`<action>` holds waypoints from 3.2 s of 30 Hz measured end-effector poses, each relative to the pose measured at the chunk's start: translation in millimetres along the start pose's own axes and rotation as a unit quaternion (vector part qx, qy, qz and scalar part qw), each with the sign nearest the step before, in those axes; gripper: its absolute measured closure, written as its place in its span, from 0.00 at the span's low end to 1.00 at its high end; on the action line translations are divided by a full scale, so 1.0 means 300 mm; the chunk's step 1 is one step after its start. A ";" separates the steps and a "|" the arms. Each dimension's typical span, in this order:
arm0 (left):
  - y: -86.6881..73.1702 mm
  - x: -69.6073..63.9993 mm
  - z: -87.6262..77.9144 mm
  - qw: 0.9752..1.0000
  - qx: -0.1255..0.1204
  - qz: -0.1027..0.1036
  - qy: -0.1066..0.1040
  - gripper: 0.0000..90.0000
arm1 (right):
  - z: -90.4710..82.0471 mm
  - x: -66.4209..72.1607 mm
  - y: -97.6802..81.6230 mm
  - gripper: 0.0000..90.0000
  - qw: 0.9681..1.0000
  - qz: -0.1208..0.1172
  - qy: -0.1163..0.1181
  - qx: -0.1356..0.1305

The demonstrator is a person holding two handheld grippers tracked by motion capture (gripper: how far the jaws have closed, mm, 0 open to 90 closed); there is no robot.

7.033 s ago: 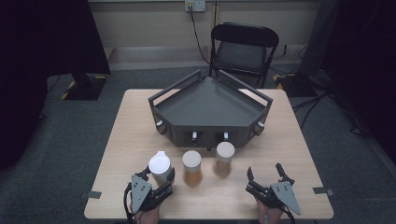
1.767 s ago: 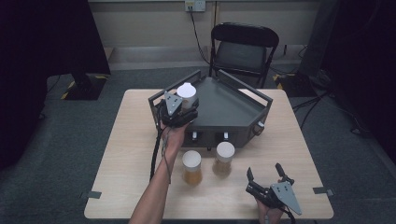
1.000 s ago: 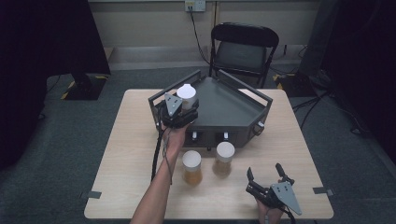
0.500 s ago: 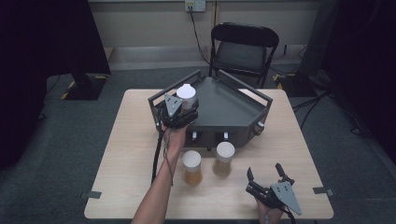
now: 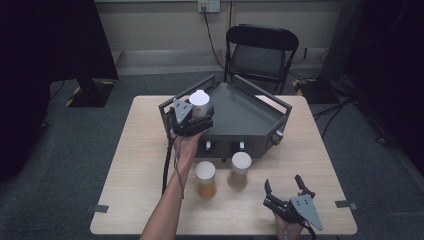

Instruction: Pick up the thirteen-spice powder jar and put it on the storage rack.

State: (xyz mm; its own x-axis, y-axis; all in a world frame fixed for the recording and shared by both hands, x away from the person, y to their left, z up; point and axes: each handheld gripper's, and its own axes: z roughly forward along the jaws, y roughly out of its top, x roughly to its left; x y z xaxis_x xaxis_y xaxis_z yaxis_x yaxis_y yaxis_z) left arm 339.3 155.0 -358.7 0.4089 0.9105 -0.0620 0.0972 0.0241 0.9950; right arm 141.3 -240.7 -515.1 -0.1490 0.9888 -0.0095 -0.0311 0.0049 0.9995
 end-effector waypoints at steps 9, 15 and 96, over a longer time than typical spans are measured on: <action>-0.003 -0.005 -0.006 1.000 -0.009 -0.004 0.005 0.00 | 0.000 0.000 0.000 0.01 1.000 0.000 0.000 0.000; 0.000 -0.003 -0.019 1.000 -0.017 -0.003 0.000 0.00 | 0.000 0.000 0.000 0.01 1.000 0.000 0.000 0.000; -0.078 0.046 -0.353 0.997 -0.083 -0.001 0.000 0.00 | 0.000 0.005 0.000 0.01 1.000 -0.001 -0.003 0.000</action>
State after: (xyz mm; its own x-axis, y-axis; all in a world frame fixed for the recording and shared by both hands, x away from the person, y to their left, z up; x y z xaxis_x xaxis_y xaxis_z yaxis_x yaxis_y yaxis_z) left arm 246.5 210.9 -374.6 0.4088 0.9104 -0.0635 -0.0527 0.0930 0.9943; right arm 141.1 -239.3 -515.1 -0.1421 0.9898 -0.0103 -0.0314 0.0059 0.9995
